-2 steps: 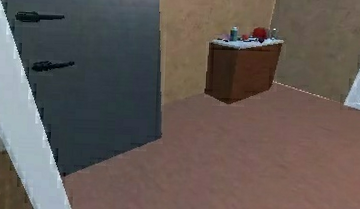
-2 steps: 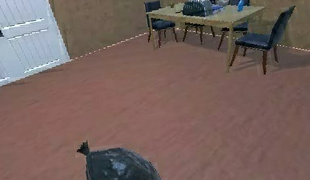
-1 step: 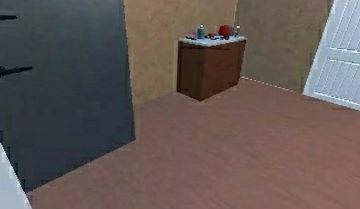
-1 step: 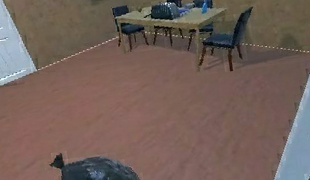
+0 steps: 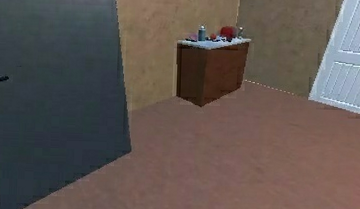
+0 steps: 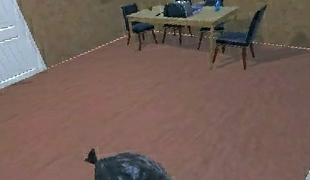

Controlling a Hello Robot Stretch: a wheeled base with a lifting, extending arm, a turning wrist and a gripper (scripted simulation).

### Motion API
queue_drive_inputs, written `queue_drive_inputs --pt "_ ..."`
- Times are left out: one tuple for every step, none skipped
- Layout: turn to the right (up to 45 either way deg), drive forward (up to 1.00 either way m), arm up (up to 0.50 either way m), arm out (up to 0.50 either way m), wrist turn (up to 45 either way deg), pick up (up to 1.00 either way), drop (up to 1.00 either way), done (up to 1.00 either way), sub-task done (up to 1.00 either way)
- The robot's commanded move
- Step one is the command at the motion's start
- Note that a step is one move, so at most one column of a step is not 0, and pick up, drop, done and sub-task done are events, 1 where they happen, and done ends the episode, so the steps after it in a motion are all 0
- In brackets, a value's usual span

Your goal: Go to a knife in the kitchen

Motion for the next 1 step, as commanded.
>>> queue_drive_inputs --pt "0.0 0.45 0.0 0.0 0.0 0.0 0.0 0.0 0.0"
